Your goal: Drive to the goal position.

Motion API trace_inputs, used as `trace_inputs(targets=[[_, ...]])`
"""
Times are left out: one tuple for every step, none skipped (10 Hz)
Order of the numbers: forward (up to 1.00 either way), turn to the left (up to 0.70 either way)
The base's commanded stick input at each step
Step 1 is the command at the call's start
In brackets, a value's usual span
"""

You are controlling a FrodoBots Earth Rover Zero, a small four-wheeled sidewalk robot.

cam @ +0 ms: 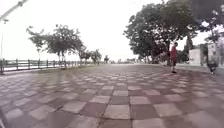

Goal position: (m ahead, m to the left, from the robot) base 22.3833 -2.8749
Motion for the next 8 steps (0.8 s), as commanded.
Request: trace_inputs(targets=[[1.0, -0.1], [1.0, 0.0], [1.0, 0.0], [1.0, 0.0], [1.0, 0.0], [1.0, 0.0], [1.0, 0.0], [1.0, 0.0]])
